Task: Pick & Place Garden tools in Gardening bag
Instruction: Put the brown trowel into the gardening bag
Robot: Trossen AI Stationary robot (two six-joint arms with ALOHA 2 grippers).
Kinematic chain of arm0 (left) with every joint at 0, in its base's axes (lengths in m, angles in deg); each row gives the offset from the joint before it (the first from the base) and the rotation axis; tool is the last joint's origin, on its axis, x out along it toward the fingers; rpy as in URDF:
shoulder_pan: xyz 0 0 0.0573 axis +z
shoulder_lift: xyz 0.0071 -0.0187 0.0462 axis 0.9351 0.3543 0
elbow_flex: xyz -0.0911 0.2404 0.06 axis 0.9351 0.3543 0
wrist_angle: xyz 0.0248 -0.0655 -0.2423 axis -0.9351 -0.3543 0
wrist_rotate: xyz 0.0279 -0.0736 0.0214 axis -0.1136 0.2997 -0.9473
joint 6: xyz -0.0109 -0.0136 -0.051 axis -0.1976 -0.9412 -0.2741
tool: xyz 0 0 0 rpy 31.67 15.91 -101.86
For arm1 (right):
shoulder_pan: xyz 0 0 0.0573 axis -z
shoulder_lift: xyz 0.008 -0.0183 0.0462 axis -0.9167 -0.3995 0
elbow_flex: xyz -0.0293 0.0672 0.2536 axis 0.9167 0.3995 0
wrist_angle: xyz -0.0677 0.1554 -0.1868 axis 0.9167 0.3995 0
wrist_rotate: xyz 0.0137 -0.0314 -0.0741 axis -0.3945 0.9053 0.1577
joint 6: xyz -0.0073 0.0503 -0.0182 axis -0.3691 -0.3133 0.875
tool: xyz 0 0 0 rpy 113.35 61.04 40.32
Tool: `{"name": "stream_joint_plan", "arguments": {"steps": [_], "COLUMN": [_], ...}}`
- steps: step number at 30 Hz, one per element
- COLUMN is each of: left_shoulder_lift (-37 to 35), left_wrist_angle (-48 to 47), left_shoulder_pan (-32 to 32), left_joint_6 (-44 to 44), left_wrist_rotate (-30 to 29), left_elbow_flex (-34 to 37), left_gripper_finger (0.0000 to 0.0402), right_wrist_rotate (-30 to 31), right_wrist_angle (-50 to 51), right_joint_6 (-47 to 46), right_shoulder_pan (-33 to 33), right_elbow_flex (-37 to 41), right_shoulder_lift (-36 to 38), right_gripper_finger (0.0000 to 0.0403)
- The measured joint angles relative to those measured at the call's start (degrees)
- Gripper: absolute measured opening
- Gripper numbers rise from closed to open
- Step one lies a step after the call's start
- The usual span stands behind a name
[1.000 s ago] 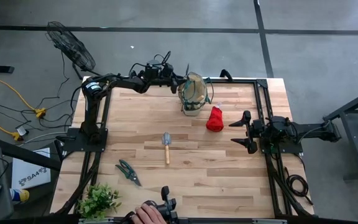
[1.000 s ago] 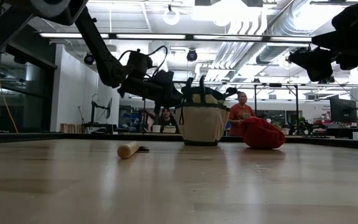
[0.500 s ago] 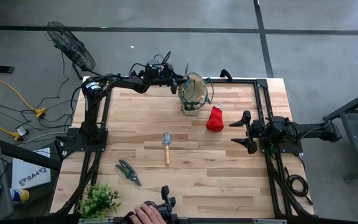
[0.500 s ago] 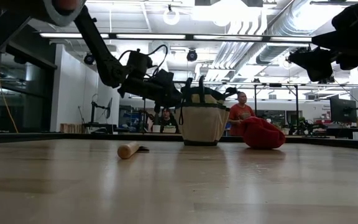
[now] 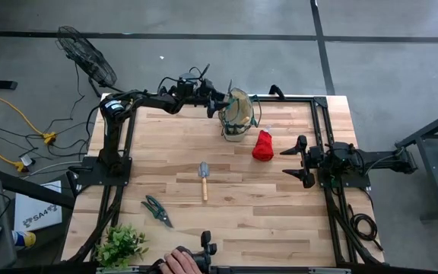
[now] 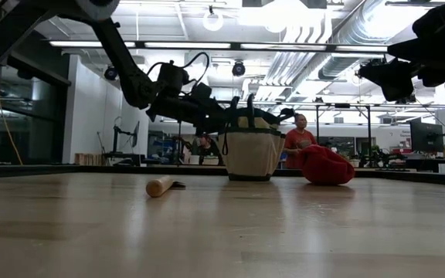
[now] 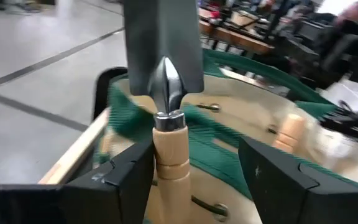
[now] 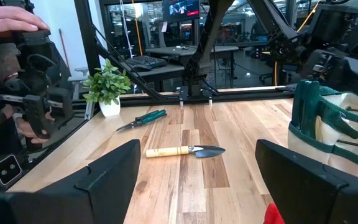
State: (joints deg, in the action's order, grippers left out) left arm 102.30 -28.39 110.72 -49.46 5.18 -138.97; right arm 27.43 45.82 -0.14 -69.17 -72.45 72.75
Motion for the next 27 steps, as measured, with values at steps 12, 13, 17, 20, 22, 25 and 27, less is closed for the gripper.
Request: {"name": "stream_joint_plan", "arguments": {"steps": [12,13,17,20,22,25,27], "left_shoulder_lift": [-0.45,-0.57,-0.66,-0.66,-0.66,-0.66,-0.66], "left_wrist_angle": [-0.52,-0.50,-0.73,-1.55,-1.84,-1.75,-1.77], "left_shoulder_pan": [0.13,0.14,0.13,0.13,0.13,0.13,0.13], "left_joint_6": [-1.89,-1.30,-1.32,-1.35,-1.41,-1.41,-1.41], "left_wrist_rotate": [3.33,4.22,5.53,5.46,5.29,5.40,5.33], "left_elbow_flex": [0.00,0.00,0.00,0.00,0.00,0.00,0.00], "left_gripper_finger": [0.0228,0.0228,0.0228,0.0228,0.0228,0.0228,0.0228], "right_wrist_rotate": [-0.01,-0.01,0.00,0.00,0.00,0.00,0.00], "right_wrist_angle": [0.01,0.00,0.00,0.01,0.00,0.00,0.02], "right_joint_6": [-0.01,-0.02,-0.02,-0.02,-0.02,-0.02,-0.02], "right_shoulder_pan": [-0.01,0.00,0.00,0.00,0.00,-0.02,-0.02], "right_elbow_flex": [0.00,0.01,0.00,0.02,0.00,0.02,0.00], "right_shoulder_lift": [0.00,0.01,0.02,0.01,0.02,0.00,0.00], "right_gripper_finger": [0.0311,0.0311,0.0311,0.0311,0.0311,0.0311,0.0311]}}
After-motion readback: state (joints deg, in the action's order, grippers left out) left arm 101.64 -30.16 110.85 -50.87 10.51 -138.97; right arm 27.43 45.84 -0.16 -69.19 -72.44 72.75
